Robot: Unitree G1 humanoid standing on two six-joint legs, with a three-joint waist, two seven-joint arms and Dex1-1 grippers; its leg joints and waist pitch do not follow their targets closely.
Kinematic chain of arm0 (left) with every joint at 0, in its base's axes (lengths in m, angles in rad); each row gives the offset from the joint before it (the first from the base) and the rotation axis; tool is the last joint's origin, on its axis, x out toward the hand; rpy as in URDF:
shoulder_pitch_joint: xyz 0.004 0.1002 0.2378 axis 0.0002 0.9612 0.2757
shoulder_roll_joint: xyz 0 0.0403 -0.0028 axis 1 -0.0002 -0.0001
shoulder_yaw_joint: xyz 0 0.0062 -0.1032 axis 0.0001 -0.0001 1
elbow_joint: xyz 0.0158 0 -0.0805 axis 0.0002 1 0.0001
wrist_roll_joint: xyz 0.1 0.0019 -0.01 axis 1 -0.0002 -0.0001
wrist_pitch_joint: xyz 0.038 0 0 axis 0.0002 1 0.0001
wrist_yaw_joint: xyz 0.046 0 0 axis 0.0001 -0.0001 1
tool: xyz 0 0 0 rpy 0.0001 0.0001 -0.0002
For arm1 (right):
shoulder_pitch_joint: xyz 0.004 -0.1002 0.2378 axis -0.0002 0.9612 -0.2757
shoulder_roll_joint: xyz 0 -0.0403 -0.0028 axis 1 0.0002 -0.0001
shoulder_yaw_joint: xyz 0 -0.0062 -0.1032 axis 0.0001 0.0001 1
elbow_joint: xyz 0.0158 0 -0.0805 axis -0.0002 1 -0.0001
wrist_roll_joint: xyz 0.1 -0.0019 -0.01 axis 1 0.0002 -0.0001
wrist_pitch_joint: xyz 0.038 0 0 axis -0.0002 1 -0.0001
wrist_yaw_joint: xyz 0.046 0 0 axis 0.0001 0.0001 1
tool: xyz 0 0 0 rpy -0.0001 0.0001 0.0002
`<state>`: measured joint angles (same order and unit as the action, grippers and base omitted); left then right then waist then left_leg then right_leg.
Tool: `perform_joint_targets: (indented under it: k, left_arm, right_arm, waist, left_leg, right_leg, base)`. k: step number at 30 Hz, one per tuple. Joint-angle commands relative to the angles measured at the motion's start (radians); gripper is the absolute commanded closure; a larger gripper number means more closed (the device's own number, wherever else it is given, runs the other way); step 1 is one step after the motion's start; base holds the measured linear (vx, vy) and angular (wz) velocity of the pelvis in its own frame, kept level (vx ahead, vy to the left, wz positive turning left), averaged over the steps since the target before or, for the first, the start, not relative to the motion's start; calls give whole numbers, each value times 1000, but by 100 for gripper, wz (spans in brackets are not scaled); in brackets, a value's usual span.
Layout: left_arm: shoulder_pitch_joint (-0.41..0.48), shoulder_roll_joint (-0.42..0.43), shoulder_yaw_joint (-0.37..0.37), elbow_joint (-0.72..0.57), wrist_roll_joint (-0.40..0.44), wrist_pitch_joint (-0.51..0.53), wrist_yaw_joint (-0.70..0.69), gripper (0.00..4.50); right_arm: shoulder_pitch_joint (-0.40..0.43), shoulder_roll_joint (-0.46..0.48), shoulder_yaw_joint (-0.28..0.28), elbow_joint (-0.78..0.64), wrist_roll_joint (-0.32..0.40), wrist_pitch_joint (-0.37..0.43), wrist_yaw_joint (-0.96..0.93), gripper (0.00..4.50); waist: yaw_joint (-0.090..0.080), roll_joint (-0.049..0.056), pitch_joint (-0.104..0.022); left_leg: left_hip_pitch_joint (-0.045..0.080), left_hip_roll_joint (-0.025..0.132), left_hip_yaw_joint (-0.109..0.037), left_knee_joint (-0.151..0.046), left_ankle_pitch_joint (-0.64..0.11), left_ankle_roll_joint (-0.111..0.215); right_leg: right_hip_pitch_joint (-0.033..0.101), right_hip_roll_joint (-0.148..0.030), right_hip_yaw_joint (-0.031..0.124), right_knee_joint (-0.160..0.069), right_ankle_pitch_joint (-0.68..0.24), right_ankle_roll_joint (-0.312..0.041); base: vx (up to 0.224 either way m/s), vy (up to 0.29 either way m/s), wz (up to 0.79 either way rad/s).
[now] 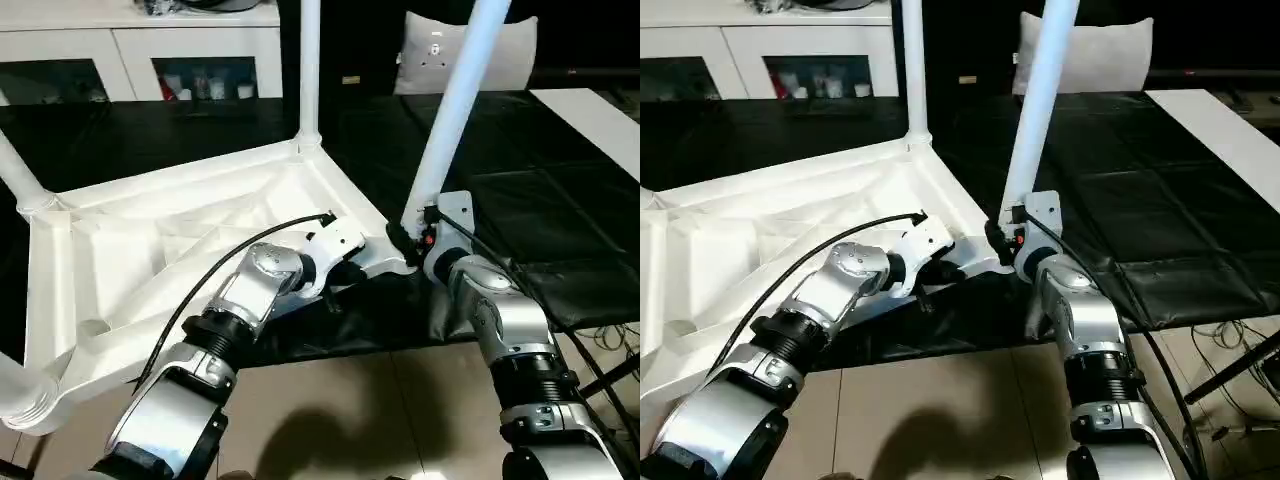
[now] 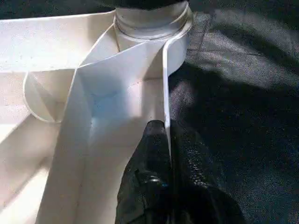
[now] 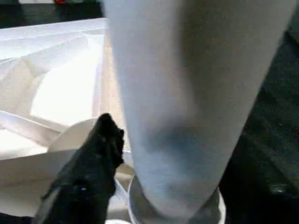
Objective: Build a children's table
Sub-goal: Rotate leg to tighten
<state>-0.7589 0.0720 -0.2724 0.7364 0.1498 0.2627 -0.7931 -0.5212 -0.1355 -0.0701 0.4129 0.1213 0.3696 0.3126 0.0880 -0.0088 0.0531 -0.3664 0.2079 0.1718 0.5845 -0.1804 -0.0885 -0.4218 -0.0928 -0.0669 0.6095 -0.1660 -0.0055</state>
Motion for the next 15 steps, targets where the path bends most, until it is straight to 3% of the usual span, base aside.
perform_joint_targets:
  k: [1, 3, 6, 10, 11, 15]
  left_arm:
    - [-6, -13, 5, -22, -27, -29, 1, 450]
    - [2, 14, -7, -19, -17, -61, -20, 450]
    - [14, 46, -19, -18, -10, -108, -65, 450]
    - [37, 100, -43, -33, -17, -170, -179, 450]
    - [39, 114, -51, -32, -16, -183, -205, 450]
    - [31, 164, -87, -5, 1, -248, -280, 450]
  right_arm:
    - [1, -10, 2, -2, 8, -31, 12, 110]
    - [27, -50, 10, -25, 26, -64, 98, 100]
    - [62, -106, 19, -64, 56, -64, 221, 66]
    - [113, -209, 40, -119, 96, -38, 412, 36]
    - [122, -234, 48, -124, 99, -38, 452, 14]
    - [120, -322, 68, -106, 100, -53, 565, 4]
  waist:
    - [3, -13, -72]
    - [6, -12, -70]
    - [5, -12, -71]
    - [10, -15, -72]
    - [11, -15, -69]
    - [11, -15, -67]
  left_leg:
    - [2, 5, 8, -58, -130, 61]
    - [4, 7, 8, -60, -157, 57]
    - [-1, 6, 6, -59, -140, 57]
    - [-2, 7, 5, -57, -135, 85]
    - [-1, 8, 6, -57, -149, 84]
    - [4, 11, 5, -60, -187, 66]
  right_leg:
    - [71, -41, 36, -70, -156, -211]
    - [70, -41, 36, -77, -202, -187]
    - [73, -41, 35, -73, -188, -186]
    - [75, -39, 34, -71, -154, -199]
    - [73, -41, 34, -73, -180, -197]
    - [67, -43, 33, -81, -272, -184]
  base:
    - [0, 0, 0]
    - [0, 0, 0]
    - [0, 0, 0]
    - [0, 0, 0]
    - [0, 0, 0]
    - [0, 0, 0]
